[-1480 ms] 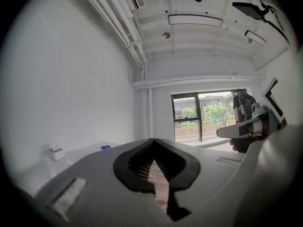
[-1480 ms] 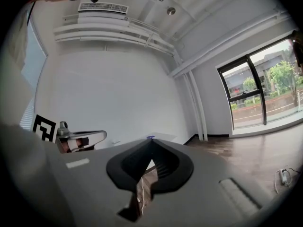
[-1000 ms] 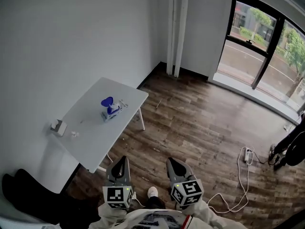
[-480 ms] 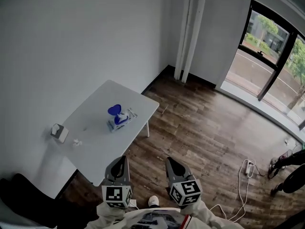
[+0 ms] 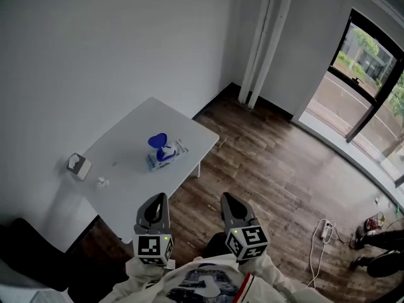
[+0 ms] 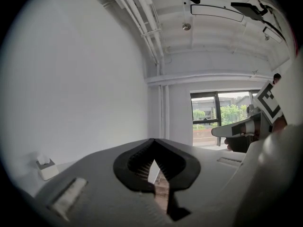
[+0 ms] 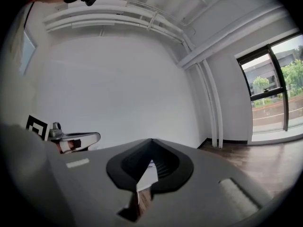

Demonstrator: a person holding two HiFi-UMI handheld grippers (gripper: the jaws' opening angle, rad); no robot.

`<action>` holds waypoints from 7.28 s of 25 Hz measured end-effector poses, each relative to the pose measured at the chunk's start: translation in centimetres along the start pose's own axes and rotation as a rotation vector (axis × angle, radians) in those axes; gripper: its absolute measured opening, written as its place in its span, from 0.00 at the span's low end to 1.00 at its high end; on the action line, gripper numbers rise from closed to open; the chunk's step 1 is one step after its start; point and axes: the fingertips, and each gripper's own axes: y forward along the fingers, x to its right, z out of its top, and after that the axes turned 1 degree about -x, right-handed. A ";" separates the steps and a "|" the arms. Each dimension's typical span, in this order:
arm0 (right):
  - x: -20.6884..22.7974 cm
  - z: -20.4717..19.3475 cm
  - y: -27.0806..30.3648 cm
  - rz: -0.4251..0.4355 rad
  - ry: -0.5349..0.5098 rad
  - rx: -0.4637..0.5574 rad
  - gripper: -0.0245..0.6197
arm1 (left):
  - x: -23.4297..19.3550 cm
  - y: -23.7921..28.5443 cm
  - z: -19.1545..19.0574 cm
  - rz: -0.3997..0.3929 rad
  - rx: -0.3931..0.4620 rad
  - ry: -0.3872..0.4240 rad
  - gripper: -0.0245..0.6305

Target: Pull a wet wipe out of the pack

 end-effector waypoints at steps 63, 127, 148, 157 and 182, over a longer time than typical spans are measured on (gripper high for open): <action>2.5 0.5 39.5 0.679 -0.111 -0.351 0.05 | -15.9 19.0 -4.1 0.735 -0.172 -0.153 0.04; -3.1 -0.8 50.0 0.858 -0.251 -0.457 0.16 | -22.6 22.9 -6.8 0.805 -0.286 -0.234 0.04; -4.1 -6.0 46.7 0.996 -0.342 -0.631 0.46 | -22.2 23.9 -7.8 0.792 -0.296 -0.263 0.04; -4.7 -8.8 44.2 1.063 -0.423 -0.713 0.52 | -22.3 23.9 -8.0 0.796 -0.292 -0.291 0.04; -4.5 -18.7 40.9 1.072 -0.578 -0.977 0.44 | -22.4 20.6 -9.9 0.823 -0.302 -0.370 0.04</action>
